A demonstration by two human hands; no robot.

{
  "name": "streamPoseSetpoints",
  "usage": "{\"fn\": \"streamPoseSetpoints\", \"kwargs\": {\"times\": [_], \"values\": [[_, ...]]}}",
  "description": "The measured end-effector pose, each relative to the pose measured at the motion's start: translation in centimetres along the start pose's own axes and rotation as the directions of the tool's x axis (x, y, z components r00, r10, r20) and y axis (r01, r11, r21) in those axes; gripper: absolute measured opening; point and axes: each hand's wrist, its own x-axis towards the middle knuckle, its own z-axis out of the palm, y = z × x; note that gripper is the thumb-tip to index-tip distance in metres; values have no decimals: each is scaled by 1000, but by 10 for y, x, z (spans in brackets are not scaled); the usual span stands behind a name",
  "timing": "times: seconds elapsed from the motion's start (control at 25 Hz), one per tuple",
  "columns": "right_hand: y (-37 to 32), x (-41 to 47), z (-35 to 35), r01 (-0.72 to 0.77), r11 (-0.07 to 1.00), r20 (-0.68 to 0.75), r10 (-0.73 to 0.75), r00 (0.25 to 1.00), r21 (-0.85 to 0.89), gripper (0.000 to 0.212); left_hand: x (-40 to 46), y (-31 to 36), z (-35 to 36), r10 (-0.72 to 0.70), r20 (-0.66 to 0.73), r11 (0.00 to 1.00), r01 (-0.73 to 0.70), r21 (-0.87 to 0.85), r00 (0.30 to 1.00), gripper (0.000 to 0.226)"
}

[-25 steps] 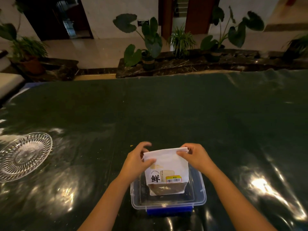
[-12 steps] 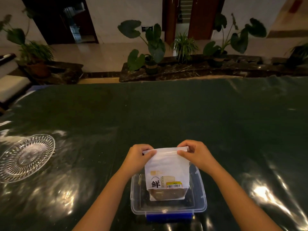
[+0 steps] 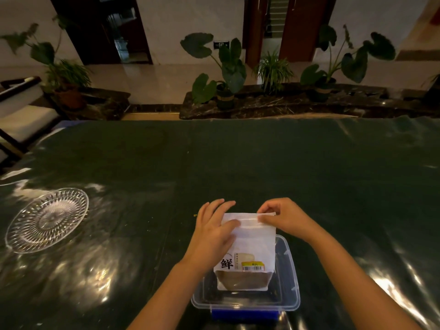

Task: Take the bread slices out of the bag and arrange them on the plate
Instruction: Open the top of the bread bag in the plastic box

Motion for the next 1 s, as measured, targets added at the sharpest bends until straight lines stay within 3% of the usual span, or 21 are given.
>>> {"fn": "streamPoseSetpoints", "kwargs": {"times": [0.08, 0.16, 0.28, 0.44, 0.64, 0.68, 0.76, 0.84, 0.92, 1.0], "values": [[-6, 3, -1, 2, 999, 18, -1, 1000, -51, 15, 0, 2, -3, -10, -20, 1000, 10, 20, 1000, 14], [-11, 6, 0, -2, 995, 10, 3, 1000, -96, 15, -4, 4, -6, 96, -51, 995, -96, 4, 994, 11], [-15, 12, 2, -18, 991, -53, 11, 999, -133, 11, -16, 10, -14, 243, 36, 970, -241, -37, 969, 18], [-15, 18, 1, -57, 991, -131, 41, 991, -121, 9, -40, 15, -34, 224, 91, 971, -213, -112, 970, 26], [-16, 25, 0, -136, 986, -284, 104, 953, -96, 4, -53, 19, -47, 275, 165, 961, -270, -51, 947, 26], [-18, 24, 1, -147, 985, -326, 111, 939, -88, 15, -53, 21, -48, 264, 190, 964, -260, -48, 946, 24], [-20, 14, 7, -203, 979, -375, 175, 910, -35, 62, -52, 22, -49, 237, 220, 972, -230, -57, 946, 24], [-18, -7, 17, -271, 954, -321, 299, 899, 128, 105, -49, 25, -48, 210, 216, 977, -195, -88, 953, 26], [-14, -34, 35, -314, 911, -196, 370, 908, 268, 119, -50, 29, -45, 200, 201, 976, -176, -131, 959, 31], [-11, -54, 52, -354, 873, -108, 408, 906, 335, 117, -52, 31, -43, 209, 207, 973, -182, -142, 956, 38]]}}
